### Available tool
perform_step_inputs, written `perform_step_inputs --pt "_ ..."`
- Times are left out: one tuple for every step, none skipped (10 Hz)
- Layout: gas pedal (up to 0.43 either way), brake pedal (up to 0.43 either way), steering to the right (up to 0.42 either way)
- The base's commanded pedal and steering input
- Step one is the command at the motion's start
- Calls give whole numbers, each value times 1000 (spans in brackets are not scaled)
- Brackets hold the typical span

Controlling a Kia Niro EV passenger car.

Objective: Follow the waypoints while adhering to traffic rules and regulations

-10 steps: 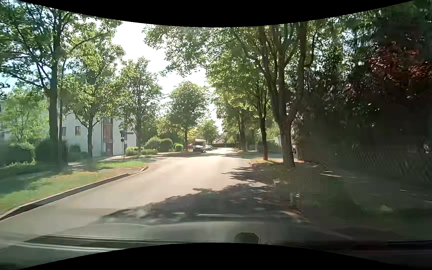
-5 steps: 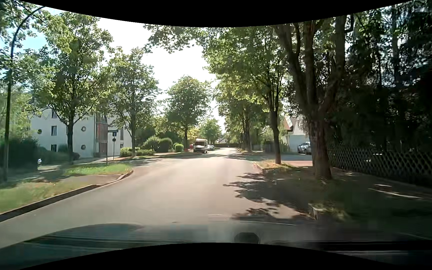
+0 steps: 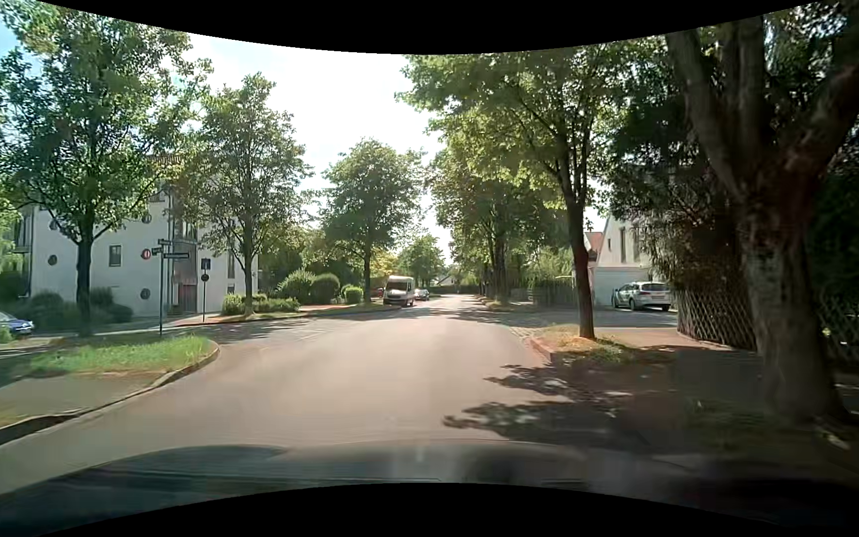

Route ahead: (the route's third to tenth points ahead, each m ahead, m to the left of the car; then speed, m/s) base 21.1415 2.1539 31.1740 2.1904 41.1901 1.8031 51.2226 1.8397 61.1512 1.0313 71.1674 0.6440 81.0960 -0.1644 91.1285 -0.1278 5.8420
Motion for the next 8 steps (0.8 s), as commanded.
perform_step_inputs --pt "0 6 -8" --pt "0 6 -4" --pt "0 6 -2" --pt "0 6 -2" --pt "0 6 -1" --pt "0 6 0" --pt "0 6 3" --pt "8 6 5"
